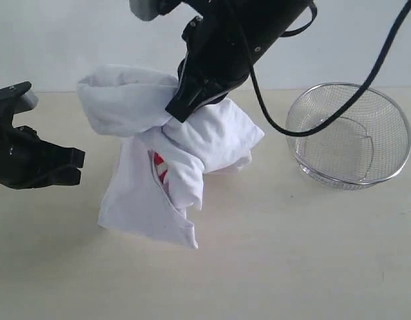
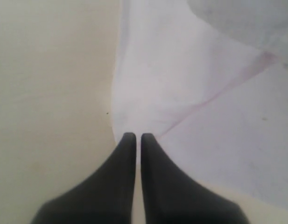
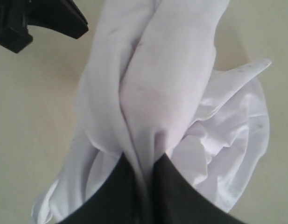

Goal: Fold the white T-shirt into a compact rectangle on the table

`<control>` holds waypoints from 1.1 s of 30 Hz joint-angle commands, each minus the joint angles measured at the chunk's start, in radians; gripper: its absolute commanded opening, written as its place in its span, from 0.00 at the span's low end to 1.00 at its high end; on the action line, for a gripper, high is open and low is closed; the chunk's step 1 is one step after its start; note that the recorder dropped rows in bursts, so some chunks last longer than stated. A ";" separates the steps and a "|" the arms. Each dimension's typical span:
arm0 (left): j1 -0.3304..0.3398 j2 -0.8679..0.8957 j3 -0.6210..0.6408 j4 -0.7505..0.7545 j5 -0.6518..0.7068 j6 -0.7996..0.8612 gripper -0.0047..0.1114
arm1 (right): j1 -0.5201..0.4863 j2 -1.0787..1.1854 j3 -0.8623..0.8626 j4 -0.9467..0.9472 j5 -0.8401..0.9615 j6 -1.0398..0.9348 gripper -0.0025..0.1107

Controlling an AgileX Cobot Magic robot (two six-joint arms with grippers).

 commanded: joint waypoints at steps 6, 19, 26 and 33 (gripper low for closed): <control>-0.001 -0.001 0.002 -0.033 -0.003 0.035 0.08 | -0.004 -0.163 -0.003 0.030 0.151 0.024 0.02; -0.001 0.012 -0.037 -0.390 0.151 0.375 0.08 | -0.005 -0.193 -0.003 -0.069 0.192 0.137 0.02; -0.001 0.012 -0.037 -0.566 0.192 0.554 0.08 | -0.005 -0.191 -0.003 -0.070 0.199 0.146 0.09; -0.001 0.023 -0.037 -0.587 0.256 0.585 0.08 | -0.005 -0.191 -0.003 -0.128 0.232 0.198 0.30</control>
